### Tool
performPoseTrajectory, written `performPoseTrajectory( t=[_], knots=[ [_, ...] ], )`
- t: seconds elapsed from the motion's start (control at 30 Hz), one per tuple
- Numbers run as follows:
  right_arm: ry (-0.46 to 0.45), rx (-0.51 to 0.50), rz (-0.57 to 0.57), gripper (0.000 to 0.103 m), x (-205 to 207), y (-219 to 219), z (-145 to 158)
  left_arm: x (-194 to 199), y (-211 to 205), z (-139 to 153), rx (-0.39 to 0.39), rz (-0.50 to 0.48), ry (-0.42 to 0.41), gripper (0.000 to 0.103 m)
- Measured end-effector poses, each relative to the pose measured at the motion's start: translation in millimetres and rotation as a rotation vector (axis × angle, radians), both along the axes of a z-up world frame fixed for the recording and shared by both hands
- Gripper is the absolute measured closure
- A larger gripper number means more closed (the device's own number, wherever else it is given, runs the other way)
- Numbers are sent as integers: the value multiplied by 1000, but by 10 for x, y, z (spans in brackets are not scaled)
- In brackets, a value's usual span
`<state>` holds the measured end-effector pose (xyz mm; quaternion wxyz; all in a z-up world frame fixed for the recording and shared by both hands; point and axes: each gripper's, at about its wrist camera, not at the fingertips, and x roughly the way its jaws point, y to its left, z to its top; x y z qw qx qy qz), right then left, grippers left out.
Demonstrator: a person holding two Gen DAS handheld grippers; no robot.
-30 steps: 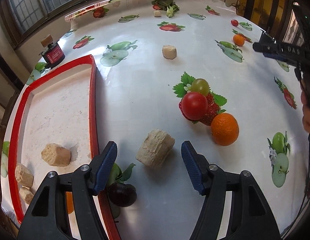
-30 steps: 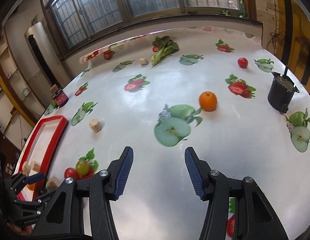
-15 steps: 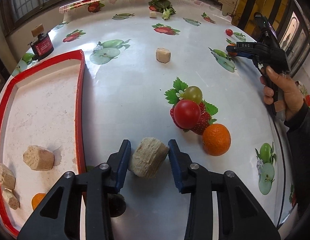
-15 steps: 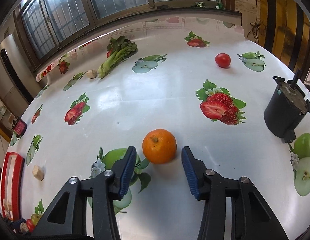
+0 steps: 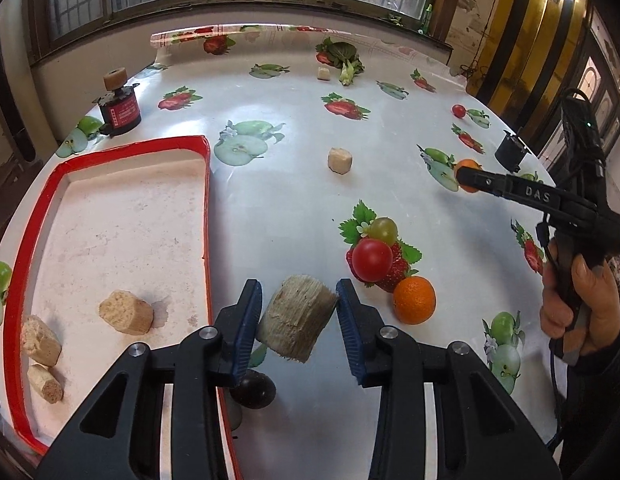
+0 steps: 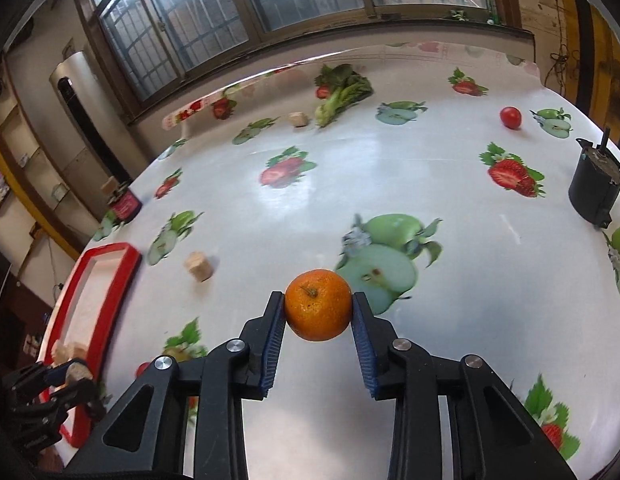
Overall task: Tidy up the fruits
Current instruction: 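Grasp another orange with the right tool while the left tool grasps a fibrous beige block, then carry the orange in the right tool while the left tool carries the block to the tray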
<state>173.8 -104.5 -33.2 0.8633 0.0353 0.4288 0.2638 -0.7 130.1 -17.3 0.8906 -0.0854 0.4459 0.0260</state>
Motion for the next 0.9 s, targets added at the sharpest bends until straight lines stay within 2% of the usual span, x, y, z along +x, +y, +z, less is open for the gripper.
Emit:
performPoseTrajectory(
  t=[0.27,0.43,0.9],
  knots=[
    [-31,37,133,69,-641,399,241,-233,223,132,4,81,-46,67],
    [-29,48,198,69,-899,657,272,-368,376,163,24,131,-58,67],
    [-9,46,310,69,-1214,1209,227,-587,801,176,39,235,-71,67]
  ],
)
